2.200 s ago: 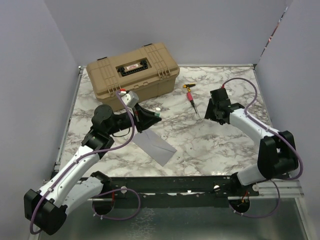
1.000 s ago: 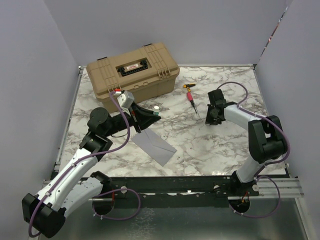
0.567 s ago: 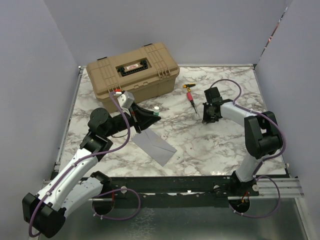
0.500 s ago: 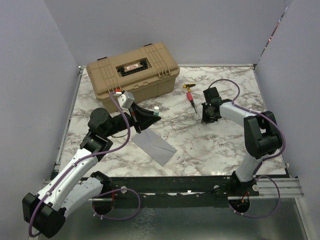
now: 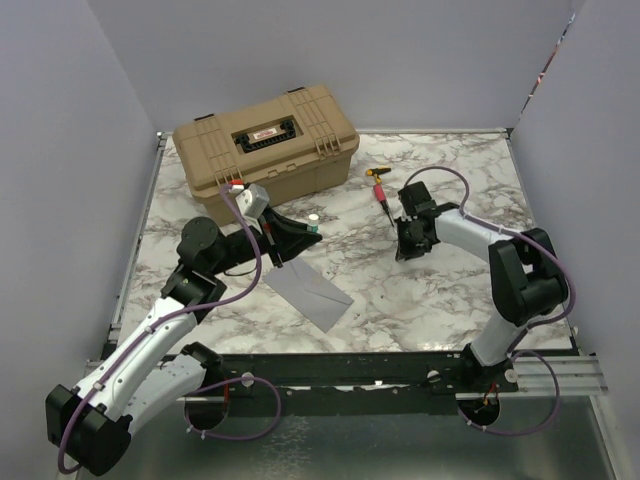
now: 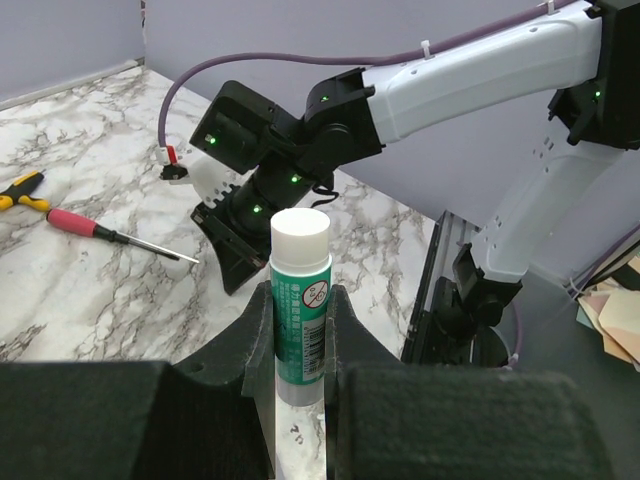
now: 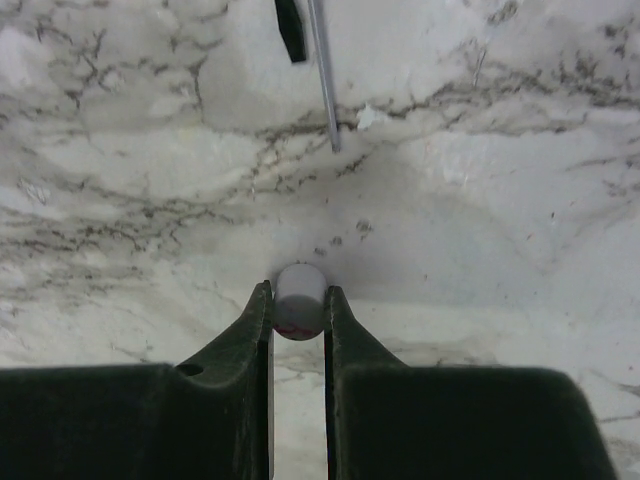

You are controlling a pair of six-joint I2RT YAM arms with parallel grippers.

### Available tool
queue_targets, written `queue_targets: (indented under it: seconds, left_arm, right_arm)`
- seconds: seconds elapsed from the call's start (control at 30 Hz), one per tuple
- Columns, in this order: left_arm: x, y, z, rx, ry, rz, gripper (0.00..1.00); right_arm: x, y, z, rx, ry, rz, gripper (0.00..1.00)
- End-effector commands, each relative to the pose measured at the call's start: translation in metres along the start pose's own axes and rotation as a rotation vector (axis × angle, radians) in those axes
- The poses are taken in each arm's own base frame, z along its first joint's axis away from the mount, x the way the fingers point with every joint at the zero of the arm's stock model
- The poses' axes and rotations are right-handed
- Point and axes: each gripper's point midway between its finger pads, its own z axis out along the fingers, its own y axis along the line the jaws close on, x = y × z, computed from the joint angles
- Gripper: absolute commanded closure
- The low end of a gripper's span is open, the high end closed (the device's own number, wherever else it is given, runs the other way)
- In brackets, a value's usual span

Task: Place the letter into the envelope and seal it

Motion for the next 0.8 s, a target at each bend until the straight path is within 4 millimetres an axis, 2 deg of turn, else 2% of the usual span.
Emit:
queue_targets:
  seconds: [0.0,0.1,0.2,0.3,0.43,0.53,0.67,0.77]
  left_arm:
    - [-0.002,-0.003,0.001,0.013,-0.017,-0.001,1.0]
    - [0.0,-0.003,0.002,0.02,-0.015,-0.009,1.0]
    - [0.002,-0.003,0.004,0.027,-0.012,-0.017,1.0]
    - [0.004,-0.005,0.01,0.043,-0.001,-0.024,1.0]
    - [0.015,-0.007,0.021,0.063,0.032,-0.034,1.0]
    - [0.023,-0.009,0.028,0.075,0.05,-0.032,1.0]
    - [0.035,-0.013,0.037,0.107,0.087,-0.026,1.0]
    - [0.042,-0.021,0.042,0.16,0.123,-0.035,1.0]
  right_arm:
    - [0.026,0.005,-0.02,-0.045,0.076,-0.002,0.99]
    - [0.02,0.009,-0.037,-0.073,0.04,0.002,0.99]
    - [0.005,0.022,-0.063,-0.146,-0.031,0.006,0.99]
    - [-0.014,0.044,-0.102,-0.281,-0.124,-0.011,0.99]
    - [-0.03,0.084,-0.168,-0.539,-0.248,-0.073,0.99]
    - [-0.032,0.108,-0.217,-0.721,-0.313,-0.131,0.99]
    - [-0.021,0.135,-0.278,-0.982,-0.369,-0.231,0.99]
    - [-0.006,0.147,-0.311,-1.156,-0.387,-0.305,0.99]
